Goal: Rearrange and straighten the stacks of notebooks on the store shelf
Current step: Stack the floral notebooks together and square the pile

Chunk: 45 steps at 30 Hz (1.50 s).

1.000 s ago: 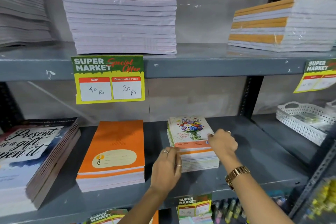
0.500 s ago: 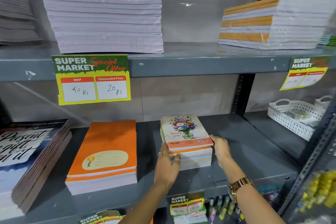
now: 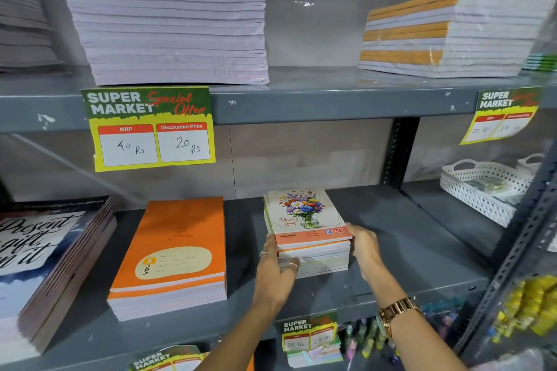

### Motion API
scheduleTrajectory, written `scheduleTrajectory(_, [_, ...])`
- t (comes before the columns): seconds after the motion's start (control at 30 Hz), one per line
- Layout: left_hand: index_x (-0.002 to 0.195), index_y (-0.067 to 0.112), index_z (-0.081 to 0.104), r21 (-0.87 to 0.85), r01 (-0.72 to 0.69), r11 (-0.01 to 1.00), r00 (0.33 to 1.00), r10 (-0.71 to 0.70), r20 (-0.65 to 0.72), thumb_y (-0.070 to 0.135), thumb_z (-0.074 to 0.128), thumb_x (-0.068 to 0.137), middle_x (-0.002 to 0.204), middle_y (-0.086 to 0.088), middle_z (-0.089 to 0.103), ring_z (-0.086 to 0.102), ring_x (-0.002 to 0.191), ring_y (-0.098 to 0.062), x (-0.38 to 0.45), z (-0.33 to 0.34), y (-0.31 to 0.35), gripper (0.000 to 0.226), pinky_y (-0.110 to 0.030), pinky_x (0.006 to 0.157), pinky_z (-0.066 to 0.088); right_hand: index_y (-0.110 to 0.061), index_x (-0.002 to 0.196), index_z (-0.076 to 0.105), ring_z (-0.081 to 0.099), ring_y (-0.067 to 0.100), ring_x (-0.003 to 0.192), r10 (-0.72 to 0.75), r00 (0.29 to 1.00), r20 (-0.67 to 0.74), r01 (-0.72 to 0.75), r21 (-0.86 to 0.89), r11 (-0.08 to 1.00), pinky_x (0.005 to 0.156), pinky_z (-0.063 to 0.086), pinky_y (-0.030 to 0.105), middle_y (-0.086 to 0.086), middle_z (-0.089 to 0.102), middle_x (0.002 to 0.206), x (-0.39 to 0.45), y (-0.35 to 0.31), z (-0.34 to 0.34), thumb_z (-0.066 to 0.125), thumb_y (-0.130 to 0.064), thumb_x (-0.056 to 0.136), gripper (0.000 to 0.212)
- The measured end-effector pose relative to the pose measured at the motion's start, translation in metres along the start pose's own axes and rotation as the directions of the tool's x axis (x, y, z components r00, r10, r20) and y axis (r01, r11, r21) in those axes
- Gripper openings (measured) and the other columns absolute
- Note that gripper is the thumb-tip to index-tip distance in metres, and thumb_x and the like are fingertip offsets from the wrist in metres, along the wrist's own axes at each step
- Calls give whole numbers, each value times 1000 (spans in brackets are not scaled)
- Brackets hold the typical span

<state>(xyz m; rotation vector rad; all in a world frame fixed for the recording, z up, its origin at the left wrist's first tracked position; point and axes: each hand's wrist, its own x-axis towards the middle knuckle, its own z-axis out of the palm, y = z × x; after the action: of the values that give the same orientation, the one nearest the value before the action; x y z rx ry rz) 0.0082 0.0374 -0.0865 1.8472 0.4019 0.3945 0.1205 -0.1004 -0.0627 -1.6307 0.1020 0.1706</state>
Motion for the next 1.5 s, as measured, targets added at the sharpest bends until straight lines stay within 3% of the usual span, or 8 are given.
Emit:
scheduleTrajectory(0.3, [138,24,31,58,-32,998,999,31,19,15,55,90,135,0,52,50,123,-21,-3,1,-3,54,-47,105,43,-8,70,62,57,20,64,-26,1000,12,27,-25,999,58,41,27,7,64,68,1,4,1,46,-14,94,29])
scheduleTrajectory(0.47, [145,24,19,160,-52,986,998,54,-10,36,36,97,152,2,30,32,138,-21,-2,4,-3,53,-45,111,34,-17,106,68,65,25,91,-75,996,49,82,-158,984,91,50,39,5,71,93,4,14,6,39,-14,97,30])
scheduleTrajectory(0.7, [147,25,10,332,-96,938,991,121,-56,52,26,90,158,2,12,19,144,-21,5,4,-11,65,-46,110,36,-16,128,56,52,26,121,-124,988,89,143,-258,956,107,40,41,11,56,134,6,6,4,36,-14,99,35])
scheduleTrajectory(0.8, [147,27,5,469,-181,864,976,215,-21,63,3,84,158,3,4,7,146,-20,7,5,-8,73,-42,118,13,-11,138,44,37,24,135,-356,931,82,349,-487,800,112,30,38,8,43,145,-4,7,-3,41,-15,98,40])
scheduleTrajectory(0.97, [147,23,10,598,-258,759,955,296,37,71,-37,56,158,2,6,-11,140,-9,15,3,-2,113,-30,109,-12,-10,129,55,51,24,124,-615,723,314,616,-696,369,103,43,38,6,53,137,-13,24,-13,43,-19,91,41])
scheduleTrajectory(1.1, [147,22,12,592,-245,768,966,248,77,45,11,96,158,3,9,2,146,-13,12,2,6,57,-25,107,-11,-9,120,64,58,26,118,-631,682,370,631,-734,252,106,37,41,8,64,126,-7,26,-13,29,-26,85,52])
scheduleTrajectory(1.17, [147,22,12,586,-247,772,965,248,80,26,37,98,158,4,9,3,146,-13,11,2,7,55,-24,107,-10,-9,122,62,54,23,123,-639,680,360,628,-735,255,109,32,37,7,62,128,-5,24,-13,25,-28,84,57])
scheduleTrajectory(1.5, [146,21,14,640,-276,717,953,290,86,21,41,97,158,3,13,5,146,-13,12,-2,8,56,-24,106,-11,-7,114,67,63,21,113,-669,628,399,654,-737,174,107,32,26,7,69,118,-4,30,-9,35,-23,84,47])
